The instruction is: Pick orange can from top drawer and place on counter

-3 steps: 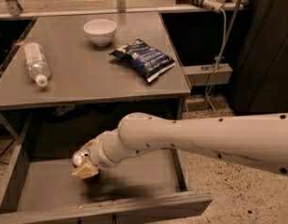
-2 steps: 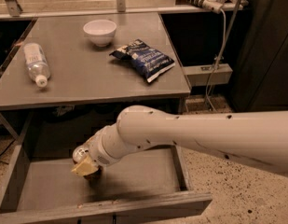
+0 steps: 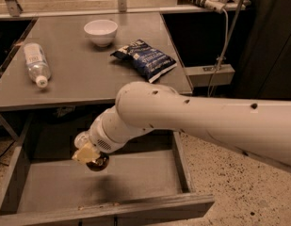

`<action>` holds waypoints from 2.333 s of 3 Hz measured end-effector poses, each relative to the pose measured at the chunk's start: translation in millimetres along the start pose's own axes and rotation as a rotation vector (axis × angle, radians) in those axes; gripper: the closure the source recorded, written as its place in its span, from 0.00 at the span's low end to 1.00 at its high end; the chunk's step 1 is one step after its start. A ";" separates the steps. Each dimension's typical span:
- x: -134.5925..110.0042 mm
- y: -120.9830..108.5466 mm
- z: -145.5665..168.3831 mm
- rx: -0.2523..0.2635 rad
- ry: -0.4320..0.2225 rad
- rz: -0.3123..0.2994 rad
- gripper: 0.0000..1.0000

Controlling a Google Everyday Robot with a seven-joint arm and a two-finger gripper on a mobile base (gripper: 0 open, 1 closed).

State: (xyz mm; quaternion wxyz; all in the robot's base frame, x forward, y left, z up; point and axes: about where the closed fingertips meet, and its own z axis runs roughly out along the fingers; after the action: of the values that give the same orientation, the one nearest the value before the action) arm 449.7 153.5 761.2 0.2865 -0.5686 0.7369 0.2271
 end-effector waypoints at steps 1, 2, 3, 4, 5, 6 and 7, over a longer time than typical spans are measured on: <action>-20.9 -17.2 -30.6 0.044 -0.024 -0.010 1.00; -21.8 -17.2 -31.7 0.048 -0.024 -0.013 1.00; -45.7 -24.8 -65.9 0.119 -0.064 -0.040 1.00; -103.3 -45.2 -132.3 0.212 -0.140 -0.099 1.00; -102.2 -44.7 -129.4 0.206 -0.146 -0.092 1.00; -102.0 -44.8 -129.1 0.205 -0.146 -0.091 1.00; -121.4 -64.7 -134.8 0.207 -0.156 -0.087 1.00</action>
Offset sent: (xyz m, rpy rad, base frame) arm 0.0124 -0.0083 0.0288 0.0096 -0.0344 -0.0193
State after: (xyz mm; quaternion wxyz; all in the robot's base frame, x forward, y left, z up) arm 513.2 134.2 942.0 0.4096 -0.5480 0.7067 0.1805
